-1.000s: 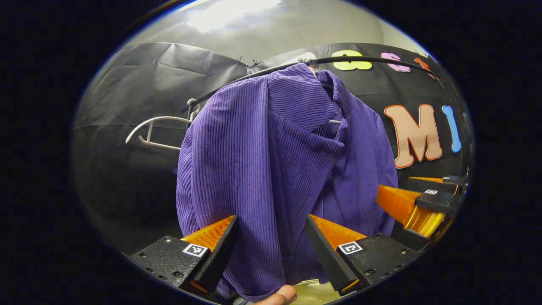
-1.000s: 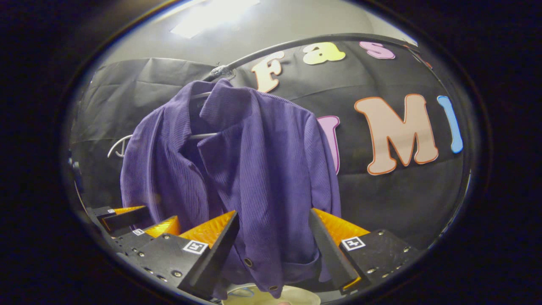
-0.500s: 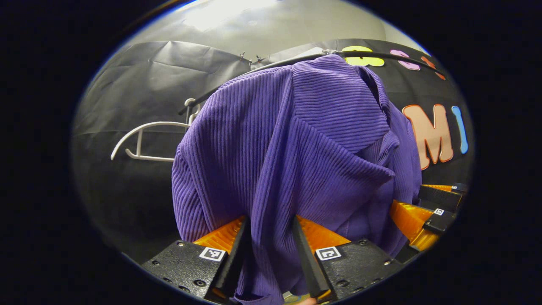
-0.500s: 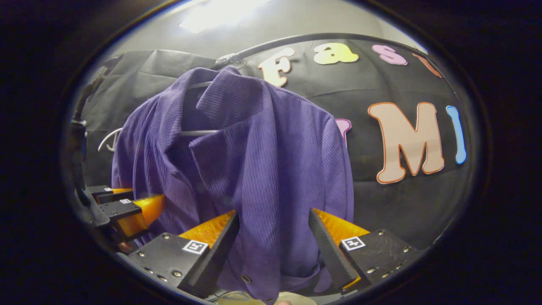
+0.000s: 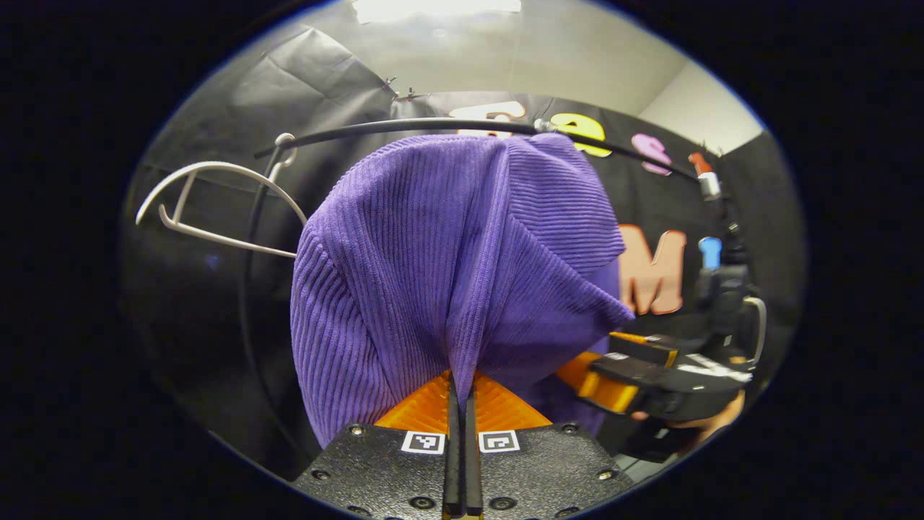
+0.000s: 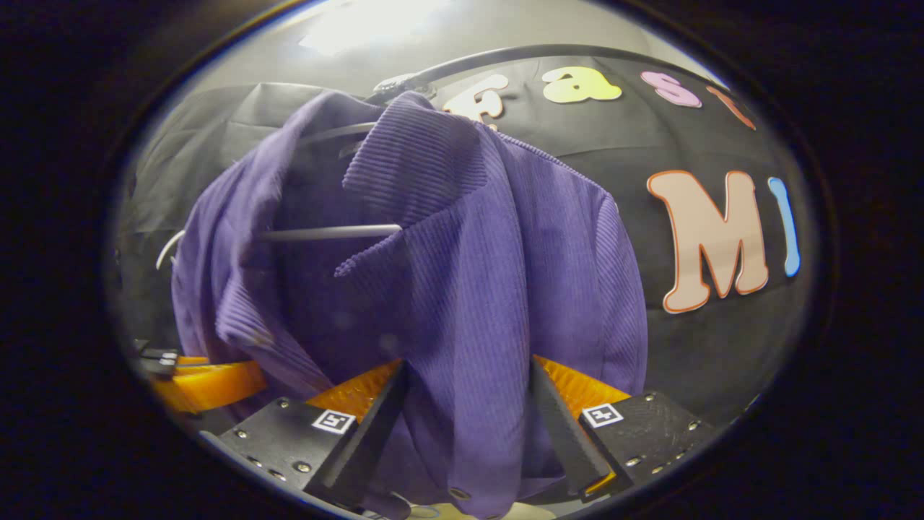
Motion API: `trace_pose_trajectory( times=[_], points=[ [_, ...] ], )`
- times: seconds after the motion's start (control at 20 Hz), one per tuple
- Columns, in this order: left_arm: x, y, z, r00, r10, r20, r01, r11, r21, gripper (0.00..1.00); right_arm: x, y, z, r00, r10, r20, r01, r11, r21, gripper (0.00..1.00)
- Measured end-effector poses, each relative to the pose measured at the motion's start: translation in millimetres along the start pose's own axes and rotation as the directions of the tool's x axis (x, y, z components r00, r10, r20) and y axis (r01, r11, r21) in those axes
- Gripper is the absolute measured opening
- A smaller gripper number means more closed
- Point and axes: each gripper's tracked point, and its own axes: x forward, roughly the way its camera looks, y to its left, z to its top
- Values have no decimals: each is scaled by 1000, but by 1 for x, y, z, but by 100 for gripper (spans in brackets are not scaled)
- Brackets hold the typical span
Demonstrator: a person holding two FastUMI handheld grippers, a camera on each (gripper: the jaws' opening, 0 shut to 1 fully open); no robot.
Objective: Grasp the clothes on the hanger with both hands and then place them into the laundry hamper below.
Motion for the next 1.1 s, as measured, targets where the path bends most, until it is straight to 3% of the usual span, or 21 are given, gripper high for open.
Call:
trace_pose_trajectory(
  times=[0.15,0.3,0.45,0.5,0.55,0.65,0.7,0.75,0.85,0.9,1.1],
  points=[
    [-29,-23,19,990,-142,20,141,990,27,1,6,-15,-1,998,-57,-27,56,998,-37,11],
    [-46,-33,24,969,-245,-19,245,969,-2,1,-3,-9,17,998,-55,42,54,998,20,12],
    [-50,-22,34,966,-260,-13,260,966,-14,1,-9,7,12,1000,23,-11,-22,996,87,14],
    [-52,-20,38,965,-261,-7,261,965,-16,1,-9,1,14,1000,9,-7,-8,997,75,22],
    [-53,-18,40,965,-261,-10,261,965,-21,1,-5,-3,11,1000,-4,-24,6,998,61,22],
    [-59,-17,45,961,-275,-17,274,961,-34,1,0,5,6,997,43,-69,-37,995,88,22],
    [-62,-18,49,960,-281,-14,280,960,-31,1,30,3,-5,995,49,-82,-37,990,134,14],
    [-64,-16,54,959,-285,-9,284,958,-21,1,11,11,-4,991,72,-109,-55,987,149,6],
    [-74,-12,66,953,-303,4,303,953,-3,1,10,-1,1,998,-6,-64,10,997,71,6],
    [-80,-7,74,950,-311,16,310,950,24,1,5,-8,8,998,-43,-51,46,998,47,0],
    [-91,19,107,954,-287,88,279,956,89,1,-25,-15,15,996,-83,-40,83,996,14,0]
  ],
)
